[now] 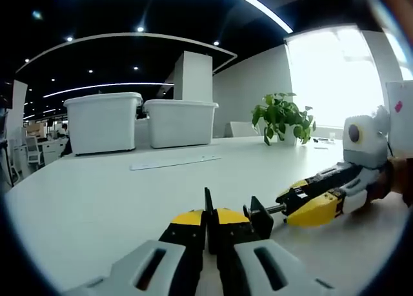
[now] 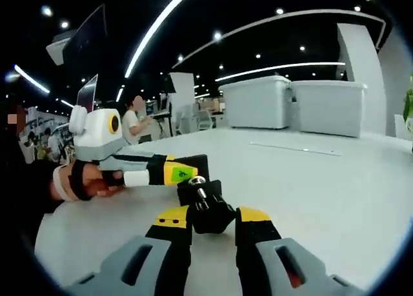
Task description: Clamp the fixed fixture on the desktop, loosen the retaining clip, secure it to the edge of the desk, and tighten the retaining clip.
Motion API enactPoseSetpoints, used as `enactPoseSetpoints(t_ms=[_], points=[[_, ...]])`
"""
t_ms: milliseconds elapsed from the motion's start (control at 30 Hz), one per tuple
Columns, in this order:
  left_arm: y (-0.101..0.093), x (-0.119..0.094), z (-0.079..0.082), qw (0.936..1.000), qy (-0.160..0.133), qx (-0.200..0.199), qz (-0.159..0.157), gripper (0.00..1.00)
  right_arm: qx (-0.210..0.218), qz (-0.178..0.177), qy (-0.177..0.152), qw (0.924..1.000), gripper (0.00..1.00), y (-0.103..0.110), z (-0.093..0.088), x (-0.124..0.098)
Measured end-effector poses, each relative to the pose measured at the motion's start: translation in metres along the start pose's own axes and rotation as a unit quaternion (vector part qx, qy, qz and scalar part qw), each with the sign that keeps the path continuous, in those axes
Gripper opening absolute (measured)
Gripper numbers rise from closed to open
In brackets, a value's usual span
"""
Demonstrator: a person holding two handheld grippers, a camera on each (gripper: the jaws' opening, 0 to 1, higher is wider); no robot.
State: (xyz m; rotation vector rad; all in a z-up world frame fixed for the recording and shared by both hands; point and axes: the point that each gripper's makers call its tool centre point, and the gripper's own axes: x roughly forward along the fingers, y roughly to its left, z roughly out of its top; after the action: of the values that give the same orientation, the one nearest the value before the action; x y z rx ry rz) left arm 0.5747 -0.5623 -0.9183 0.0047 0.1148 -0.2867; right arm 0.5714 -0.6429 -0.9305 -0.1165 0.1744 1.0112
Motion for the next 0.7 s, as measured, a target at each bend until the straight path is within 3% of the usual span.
enactPoseSetpoints(t_ms=[100,200,300,433,533,633,700], points=[[0.0003,-0.0002,-0.0001,1.0,0.0,-0.002,0.001,0.06,-0.051,-0.004,-0.002,0.9987,0.26,-0.0007,0.0008,0.0005],[0.0009,-0.0004,-0.0001,1.0,0.0,-0.003,0.002,0.06,-0.149,-0.017,-0.006,0.9886,0.26,0.0005,0.0024,0.0011],[0.0015,-0.0004,-0.0001,1.0,0.0,-0.004,0.004,0.06,-0.197,-0.026,-0.004,0.9801,0.26,0.0023,0.002,0.0012],[0.003,-0.0007,-0.0002,0.9999,0.0,-0.007,0.007,0.06,-0.198,-0.023,-0.004,0.9799,0.26,0.0035,0.0014,0.0016],[0.0034,-0.0008,-0.0003,0.9999,0.001,-0.01,0.009,0.05,-0.218,-0.026,-0.004,0.9756,0.27,0.0049,0.002,0.0013],[0.0042,-0.0011,-0.0004,0.9999,0.001,-0.01,0.011,0.05,-0.26,-0.03,-0.01,0.9652,0.27,0.0081,0.0053,0.0011],[0.0052,-0.0013,-0.0005,0.9999,0.001,-0.012,0.012,0.05,-0.246,-0.028,-0.01,0.9689,0.27,0.0091,0.0042,0.0017]])
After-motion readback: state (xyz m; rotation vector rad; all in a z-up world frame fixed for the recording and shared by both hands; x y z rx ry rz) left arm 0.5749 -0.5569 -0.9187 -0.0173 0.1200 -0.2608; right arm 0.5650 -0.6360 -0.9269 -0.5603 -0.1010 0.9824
